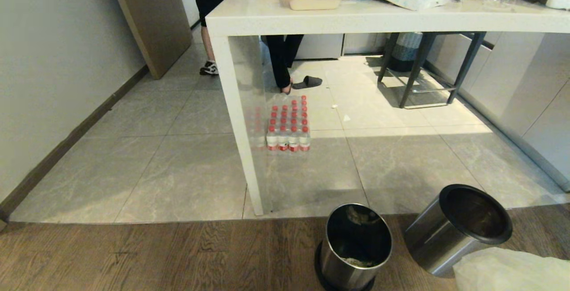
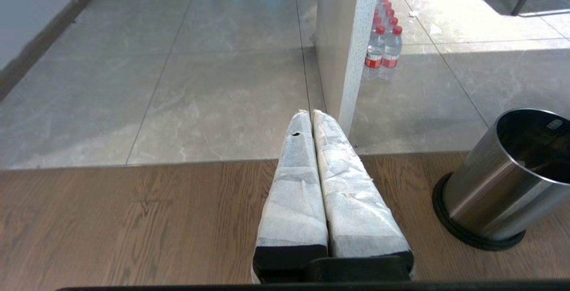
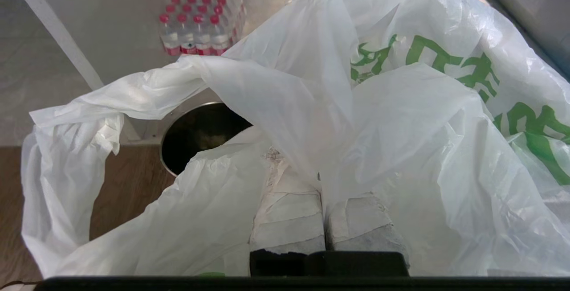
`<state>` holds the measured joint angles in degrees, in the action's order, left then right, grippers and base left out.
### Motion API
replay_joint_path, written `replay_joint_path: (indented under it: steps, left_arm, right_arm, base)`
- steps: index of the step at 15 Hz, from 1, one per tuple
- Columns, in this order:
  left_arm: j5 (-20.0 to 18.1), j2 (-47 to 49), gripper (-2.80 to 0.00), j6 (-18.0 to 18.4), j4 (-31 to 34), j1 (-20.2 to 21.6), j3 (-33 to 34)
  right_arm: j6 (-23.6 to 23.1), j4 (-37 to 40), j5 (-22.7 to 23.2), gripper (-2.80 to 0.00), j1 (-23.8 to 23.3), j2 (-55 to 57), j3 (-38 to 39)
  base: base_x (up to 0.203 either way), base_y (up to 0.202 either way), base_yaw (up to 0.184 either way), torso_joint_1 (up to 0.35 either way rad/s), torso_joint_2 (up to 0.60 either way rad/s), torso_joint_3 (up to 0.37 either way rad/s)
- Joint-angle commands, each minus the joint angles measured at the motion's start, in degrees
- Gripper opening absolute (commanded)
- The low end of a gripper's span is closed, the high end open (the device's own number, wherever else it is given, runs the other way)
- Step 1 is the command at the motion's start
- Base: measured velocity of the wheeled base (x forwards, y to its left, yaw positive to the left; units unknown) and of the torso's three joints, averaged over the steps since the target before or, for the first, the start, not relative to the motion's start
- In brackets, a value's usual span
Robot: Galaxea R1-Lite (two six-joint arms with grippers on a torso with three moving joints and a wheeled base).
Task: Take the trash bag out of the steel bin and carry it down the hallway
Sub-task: Put the trash bag at the door
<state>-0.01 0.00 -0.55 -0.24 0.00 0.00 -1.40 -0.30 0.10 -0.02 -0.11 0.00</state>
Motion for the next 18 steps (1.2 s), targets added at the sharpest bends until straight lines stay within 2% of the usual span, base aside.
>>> replay_joint_path:
  steps: [1,7,18]
  left_arm:
    - [0.01,0.00,-2.80,0.02,-0.02,0.00,0.00]
    - [0.01,0.00,-2.80,0.02,-0.02,0.00,0.00]
    - [0.10,0.00,-2.80,0.72,0.07,0.00,0.00]
  right_arm:
    - [0.00,-0.05,-0.01,-2.80,0.02,0.11,0.00]
    - [0.00,-0.05,-0.01,-2.80,0.02,0.11,0.00]
    - [0.00,-0.05,-0.01,-2.80,0.02,0.11,0.00]
  base:
    - [0.000,0.000,0.000,0.004,0.00,0.106]
    - [0.000,0.000,0.000,0.001,0.00,0.147]
    - [0.000,0.000,0.000,0.000,0.00,0.006]
